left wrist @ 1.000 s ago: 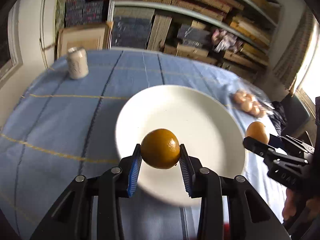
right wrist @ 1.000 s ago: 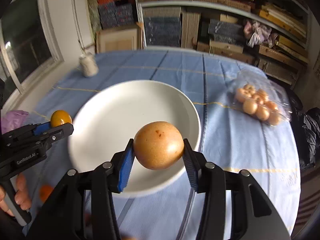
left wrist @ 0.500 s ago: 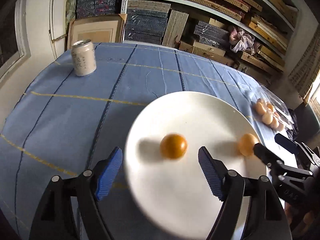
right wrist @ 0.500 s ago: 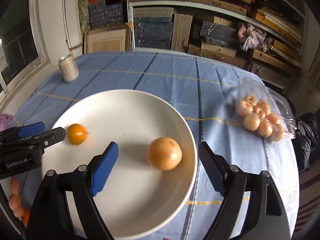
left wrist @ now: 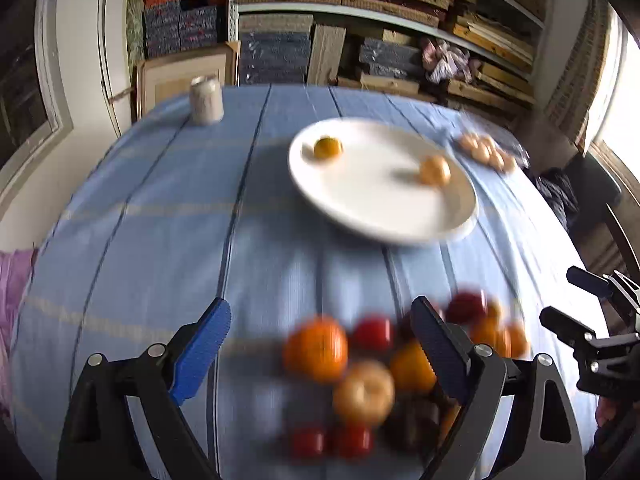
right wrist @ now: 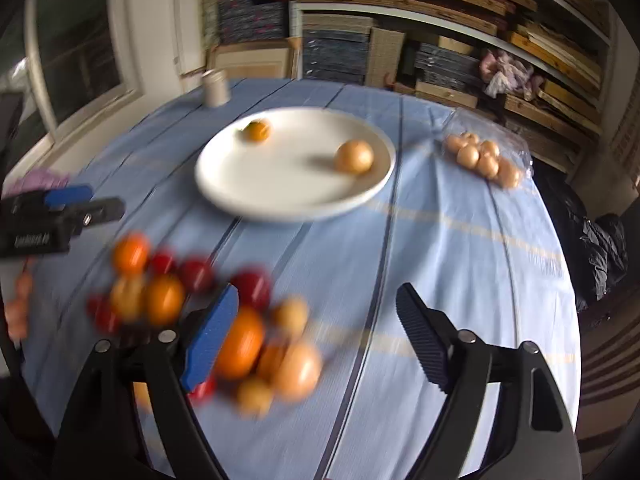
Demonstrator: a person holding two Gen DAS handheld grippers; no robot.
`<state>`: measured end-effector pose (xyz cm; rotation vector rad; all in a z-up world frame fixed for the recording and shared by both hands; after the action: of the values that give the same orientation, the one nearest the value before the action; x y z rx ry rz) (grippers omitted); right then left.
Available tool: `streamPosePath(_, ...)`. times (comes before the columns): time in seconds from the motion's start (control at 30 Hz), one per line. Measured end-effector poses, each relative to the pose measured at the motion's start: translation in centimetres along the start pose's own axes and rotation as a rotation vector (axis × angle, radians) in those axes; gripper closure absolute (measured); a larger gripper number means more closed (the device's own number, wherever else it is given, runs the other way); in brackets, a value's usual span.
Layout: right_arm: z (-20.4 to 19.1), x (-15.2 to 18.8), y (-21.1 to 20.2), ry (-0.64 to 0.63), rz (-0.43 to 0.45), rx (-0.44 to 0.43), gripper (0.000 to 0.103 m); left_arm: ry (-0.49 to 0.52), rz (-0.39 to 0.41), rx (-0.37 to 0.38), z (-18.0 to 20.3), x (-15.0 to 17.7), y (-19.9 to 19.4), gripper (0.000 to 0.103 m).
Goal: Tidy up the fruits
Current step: 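Grasp the large pale pomelo in the pile with the right tool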
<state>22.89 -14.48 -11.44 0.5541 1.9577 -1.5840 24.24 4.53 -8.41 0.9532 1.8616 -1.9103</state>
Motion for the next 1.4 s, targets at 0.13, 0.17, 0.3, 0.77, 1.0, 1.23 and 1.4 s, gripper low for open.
streamPosePath(0.13,-2.1,5.5,-1.2,-0.025,-0.005,-0.032,0.033,-0.008,0.013,-0.021,0.8,4.6,-1.8,0.011)
streamPosePath(0.17,-3.0,6.7,-1.5,-0.029,-0.003,-0.051,0.033,-0.010,0.020,-0.031,1.0,5.4,-2.2,0.011)
streamPosePath(0.3,-6.5,8.4,-1.4,-0.061,-0.021,-0.110,0.033,-0.036,0.022,-0.062,0.7,7.6,-3.0,0.011)
streamPosePath(0.77,-10.6,6.9,2.1,-0.134,-0.038,-0.103,0.041,-0.086,0.010,-0.083,-0.5,10.2,-4.0,0.010)
streamPosePath(1.0,-11.3,8.0,3.1,-0.254,-0.025,-0.010,0.044,-0.084,0.009,-0.077,-0.7,10.6,-4.2,0.010)
streamPosePath(1.23,-9.8,8.1,2.0,-0.161,-0.003,-0.041,0.060,-0.048,-0.017,-0.060,0.1,11.3,-3.7,0.010)
streamPosePath(1.4,-7.6,7.5,-0.7,-0.041,0.020,-0.107,0.060,0.015,-0.017,-0.036,2.2,11.4,-3.2,0.010)
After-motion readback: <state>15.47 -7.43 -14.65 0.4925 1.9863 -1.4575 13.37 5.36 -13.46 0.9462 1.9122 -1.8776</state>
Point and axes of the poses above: each gripper's, at about its wrist camera, not at the fingertips, and y roughly the way its jaws point, z to its right, x to its underside, the point moved 9 cm from there along y, roughly the way its jaws point, and after that the axes turned 13 degrees about y, right-handed, at the moved point
